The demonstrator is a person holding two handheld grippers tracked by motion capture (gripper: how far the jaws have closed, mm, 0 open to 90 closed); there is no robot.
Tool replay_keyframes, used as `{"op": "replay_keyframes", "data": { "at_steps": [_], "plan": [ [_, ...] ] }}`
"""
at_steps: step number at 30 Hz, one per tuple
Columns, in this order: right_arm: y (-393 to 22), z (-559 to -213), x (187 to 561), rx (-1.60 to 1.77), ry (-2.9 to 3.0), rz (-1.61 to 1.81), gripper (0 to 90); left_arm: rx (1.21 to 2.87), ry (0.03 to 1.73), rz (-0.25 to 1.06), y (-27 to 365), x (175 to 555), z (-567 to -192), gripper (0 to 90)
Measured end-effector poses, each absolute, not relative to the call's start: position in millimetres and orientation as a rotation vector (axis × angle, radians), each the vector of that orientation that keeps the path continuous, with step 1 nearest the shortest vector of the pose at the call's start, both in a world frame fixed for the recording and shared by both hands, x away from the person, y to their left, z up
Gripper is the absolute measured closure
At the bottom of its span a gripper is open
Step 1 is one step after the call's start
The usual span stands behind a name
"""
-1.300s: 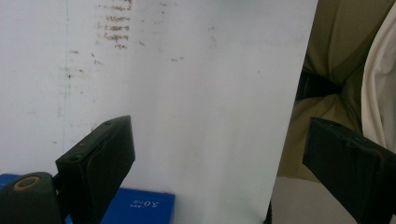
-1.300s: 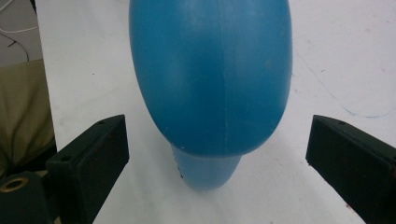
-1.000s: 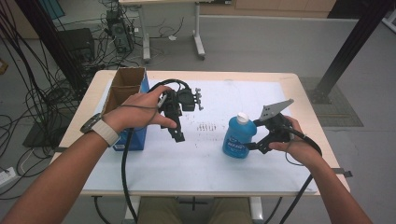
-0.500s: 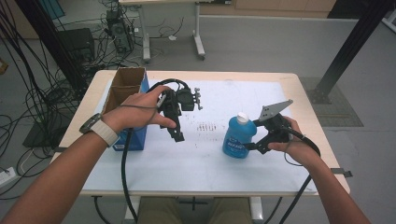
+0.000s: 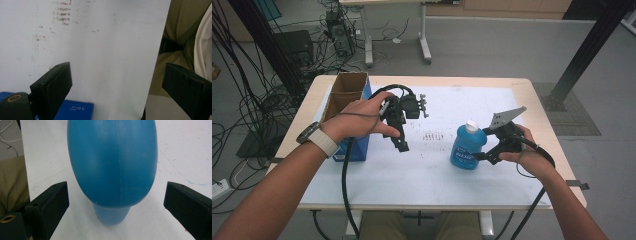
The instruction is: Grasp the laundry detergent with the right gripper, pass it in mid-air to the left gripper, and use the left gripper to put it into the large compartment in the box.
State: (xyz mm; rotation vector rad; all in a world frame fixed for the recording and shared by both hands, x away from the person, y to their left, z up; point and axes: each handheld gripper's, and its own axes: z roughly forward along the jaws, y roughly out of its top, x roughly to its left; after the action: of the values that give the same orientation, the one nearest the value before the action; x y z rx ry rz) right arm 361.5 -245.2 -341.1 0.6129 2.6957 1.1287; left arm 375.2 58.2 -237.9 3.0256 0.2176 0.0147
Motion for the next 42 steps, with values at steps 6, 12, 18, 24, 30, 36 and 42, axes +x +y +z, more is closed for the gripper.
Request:
{"op": "replay_keyframes", "data": {
  "at_steps": [6, 12, 18, 24, 30, 36, 42],
  "plan": [
    [-245.5, -341.3, 361.2, 0.613, 2.693, 1.135, 5.7, 3.028, 0.215, 0.014, 57.9, 375.3, -238.0, 9.6],
    [-245.7, -341.0, 361.0, 0.614, 2.694, 1.134, 5.7, 3.028, 0.217, 0.014, 57.6, 374.9, -238.1, 9.6],
    [-245.4, -341.4, 361.2, 0.615, 2.691, 1.139, 5.7, 3.028, 0.217, 0.014, 57.7, 375.2, -237.9, 9.6],
    [-245.7, -341.9, 361.6, 0.616, 2.693, 1.140, 5.7, 3.029, 0.217, 0.014, 57.7, 375.3, -238.1, 9.6],
    [-246.0, -342.0, 361.6, 0.617, 2.692, 1.142, 5.7, 3.027, 0.217, 0.016, 57.6, 375.4, -238.2, 9.6],
    [-245.7, -342.1, 361.5, 0.617, 2.691, 1.144, 5.7, 3.028, 0.218, 0.016, 57.7, 375.4, -238.0, 9.6],
    [-245.9, -341.9, 361.5, 0.618, 2.689, 1.144, 5.7, 3.028, 0.217, 0.017, 57.5, 375.3, -238.1, 9.6]
  ]
}}
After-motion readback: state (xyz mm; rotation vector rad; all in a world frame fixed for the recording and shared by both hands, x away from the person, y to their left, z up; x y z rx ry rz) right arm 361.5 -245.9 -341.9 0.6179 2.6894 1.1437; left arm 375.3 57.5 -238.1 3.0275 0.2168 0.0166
